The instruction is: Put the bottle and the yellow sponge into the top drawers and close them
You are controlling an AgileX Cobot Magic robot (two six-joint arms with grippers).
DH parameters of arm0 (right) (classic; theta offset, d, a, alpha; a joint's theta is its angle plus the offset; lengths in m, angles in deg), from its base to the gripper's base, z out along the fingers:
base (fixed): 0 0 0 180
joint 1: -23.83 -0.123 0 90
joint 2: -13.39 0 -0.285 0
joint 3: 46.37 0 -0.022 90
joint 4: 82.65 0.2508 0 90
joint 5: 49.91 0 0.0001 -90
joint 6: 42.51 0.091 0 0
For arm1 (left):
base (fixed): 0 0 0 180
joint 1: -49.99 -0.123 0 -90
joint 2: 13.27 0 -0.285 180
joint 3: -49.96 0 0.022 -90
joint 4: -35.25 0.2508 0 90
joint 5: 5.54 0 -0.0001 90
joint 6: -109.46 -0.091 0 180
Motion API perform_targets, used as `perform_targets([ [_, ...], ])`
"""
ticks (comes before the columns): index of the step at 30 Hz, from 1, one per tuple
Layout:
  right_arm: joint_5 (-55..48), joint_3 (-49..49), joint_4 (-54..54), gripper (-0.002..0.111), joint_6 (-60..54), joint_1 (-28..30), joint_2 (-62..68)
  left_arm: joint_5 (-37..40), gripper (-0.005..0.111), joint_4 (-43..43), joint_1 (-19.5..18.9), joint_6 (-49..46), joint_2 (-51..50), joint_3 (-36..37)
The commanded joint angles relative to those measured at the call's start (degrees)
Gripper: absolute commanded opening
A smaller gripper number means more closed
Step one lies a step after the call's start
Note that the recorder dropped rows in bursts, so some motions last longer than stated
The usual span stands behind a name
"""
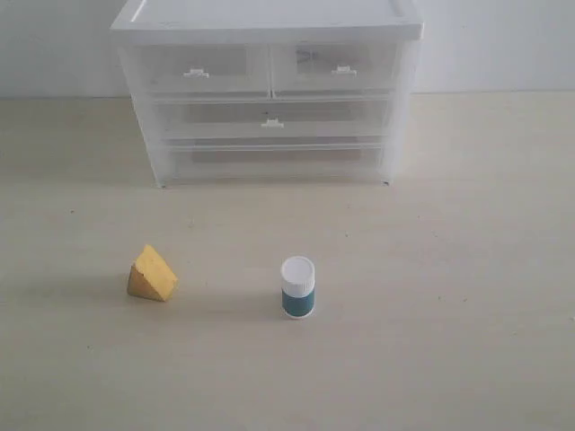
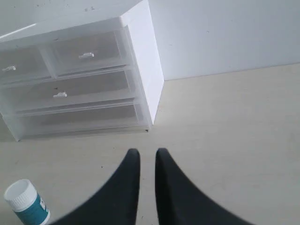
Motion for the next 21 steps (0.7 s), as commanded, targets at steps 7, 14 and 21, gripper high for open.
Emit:
perform_targets([
  [7,0.68,-0.04,-0.29,0.012,-0.26,0.18,-0.28,-1.81,0.004,-0.56,-0.07,0.00,0.23,0.17],
  [14,13.96,-0.04,2.59,0.012,1.65,0.18,-0.28,-11.60,0.004,-4.65,-0.07,16.71,0.23,0.17],
  [21,17.21,-2.06,-0.81,0.012,6.58,0.18,1.99,-39.81,0.004,7.05,-0.07,25.57,-3.13,-3.05],
])
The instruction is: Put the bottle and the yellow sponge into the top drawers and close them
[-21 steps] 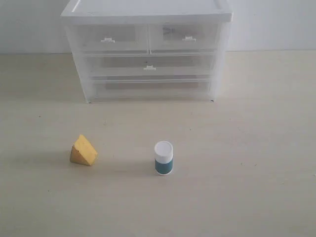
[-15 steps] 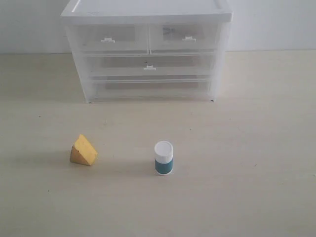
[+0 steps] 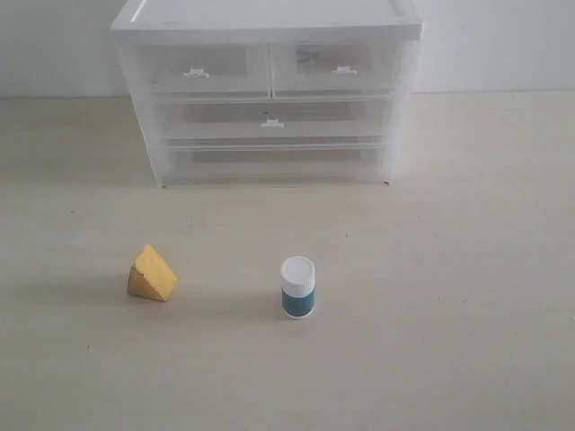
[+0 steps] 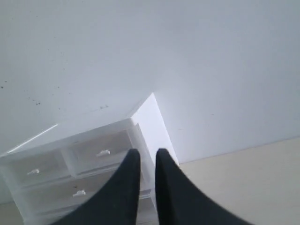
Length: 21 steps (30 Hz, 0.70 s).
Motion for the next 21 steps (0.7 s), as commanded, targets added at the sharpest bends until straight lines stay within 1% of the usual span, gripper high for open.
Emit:
perform_targets([
  [1,-0.31,-1.72,-3.12,0.012,2.33,0.18,4.03,-10.81,0.004,6.52,-0.07,2.10,-6.76,-5.30],
  [2,0.10,-1.72,-3.41,0.012,2.19,0.18,5.84,-8.05,0.004,8.03,-0.07,3.31,-10.96,-7.55],
  [3,0.68,-1.72,-3.67,0.012,2.19,0.18,8.33,-5.08,0.004,12.04,-0.07,6.27,-15.75,-9.53],
  [4,1.11,-1.72,-4.07,0.012,2.33,0.18,10.83,-4.17,0.004,17.29,-0.07,10.85,-21.01,-10.99],
  [5,1.11,-1.82,-4.55,0.012,2.75,0.18,13.37,-4.79,0.004,22.29,-0.07,16.52,-25.44,-11.81],
  [6,1.11,-2.00,-4.55,0.012,3.03,0.18,15.85,-7.10,0.004,29.16,-0.07,23.19,-31.14,-12.71],
  [7,1.11,-2.24,-4.55,0.012,3.03,0.18,18.22,-11.02,0.004,36.58,-0.07,30.25,-36.76,-13.50],
  [8,1.40,-2.36,-4.55,0.012,3.03,0.18,20.02,-16.64,0.004,42.49,-0.07,35.21,-41.35,-14.19],
  [9,1.84,-2.51,-4.55,0.012,3.03,0.18,21.71,-23.21,0.004,49.68,-0.07,40.39,-48.54,-15.41],
  [10,2.62,-2.61,-4.55,0.012,3.20,0.18,24.04,-30.33,0.004,52.95,-0.07,42.36,-53.38,-16.32],
  [11,2.88,-2.61,-4.55,0.012,3.52,0.18,25.44,-35.82,0.004,55.69,-0.07,43.91,-59.36,-17.52],
  [12,3.52,-2.61,-4.55,0.012,3.78,0.18,27.03,-42.48,0.004,57.05,0.09,45.66,-65.19,-18.86],
  [14,4.28,-2.61,-4.55,0.012,4.84,0.18,29.33,-47.58,0.004,57.46,1.49,49.70,-74.92,-21.72],
  [15,4.92,-2.61,-4.55,0.012,5.19,0.18,30.33,-49.23,0.005,57.76,3.30,51.13,-80.75,-23.97],
  [17,5.62,-2.61,-4.93,0.012,5.19,0.18,31.67,-49.23,0.010,57.87,6.83,51.75,-87.58,-27.27],
  [19,5.66,-2.61,-5.44,0.012,5.19,0.18,32.12,-49.23,0.018,57.49,10.13,53.79,-94.69,-31.44],
  [20,5.66,-2.61,-5.45,0.012,5.19,0.18,32.25,-49.23,0.022,57.10,10.94,55.95,-97.70,-33.59],
  [21,5.66,-2.61,-5.45,0.012,5.33,0.18,32.37,-49.23,0.030,57.00,11.66,59.21,-100.33,-35.82],
])
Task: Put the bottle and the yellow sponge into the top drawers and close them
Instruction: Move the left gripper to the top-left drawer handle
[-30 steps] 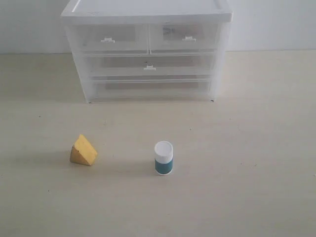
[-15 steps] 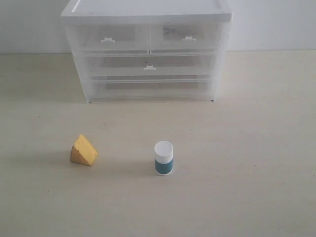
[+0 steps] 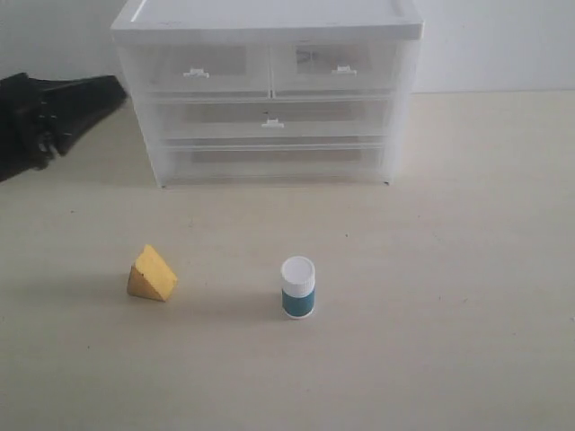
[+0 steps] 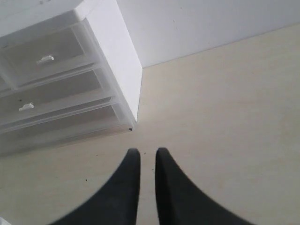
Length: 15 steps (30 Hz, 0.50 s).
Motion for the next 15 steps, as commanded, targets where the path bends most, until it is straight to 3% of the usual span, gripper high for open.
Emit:
perform_targets([
  [1,1.19,-0.30,-0.85,0.012,0.42,0.18,0.95,-1.85,0.034,0.06,4.55,9.59,-12.52,-9.34],
  [4,1.19,-0.30,-0.85,0.012,0.68,0.18,0.95,-1.85,0.046,-0.06,4.53,16.80,-17.86,-14.83],
  [15,1.09,-0.30,-0.85,0.012,1.00,0.18,0.95,-1.85,0.047,-3.30,4.53,24.92,-27.56,-26.25],
])
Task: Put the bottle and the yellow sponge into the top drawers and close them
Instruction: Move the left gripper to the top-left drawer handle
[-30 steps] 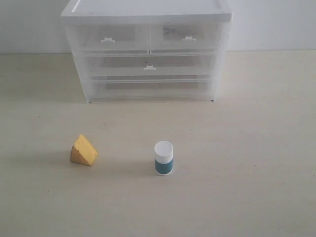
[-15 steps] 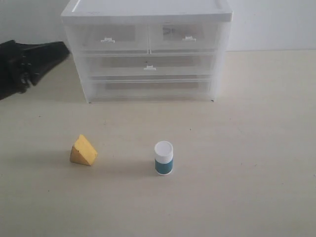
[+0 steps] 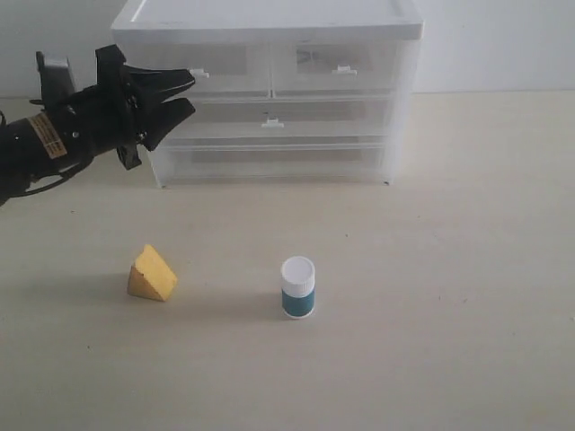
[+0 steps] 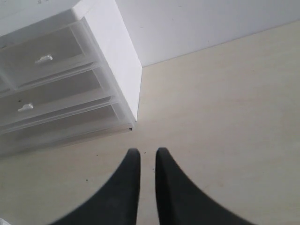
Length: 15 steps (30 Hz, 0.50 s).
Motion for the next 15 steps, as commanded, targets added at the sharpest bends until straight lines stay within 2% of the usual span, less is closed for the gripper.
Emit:
perform_targets([
  [1,0.52,-0.30,-0.69,0.012,0.42,0.18,0.17,-0.84,0.047,-2.57,0.50,1.54,-1.34,-2.94],
  [8,0.52,-0.30,-0.69,0.012,0.47,0.18,0.17,0.36,0.046,-4.17,0.50,2.55,-1.79,-5.31],
  [11,0.52,-0.30,-0.69,0.012,0.47,0.18,0.17,0.48,0.036,-4.07,0.91,2.55,-2.15,-6.00],
  [15,0.52,-0.30,-0.69,0.012,0.47,0.18,0.17,2.33,0.017,-4.82,1.84,2.55,-2.15,-6.25],
])
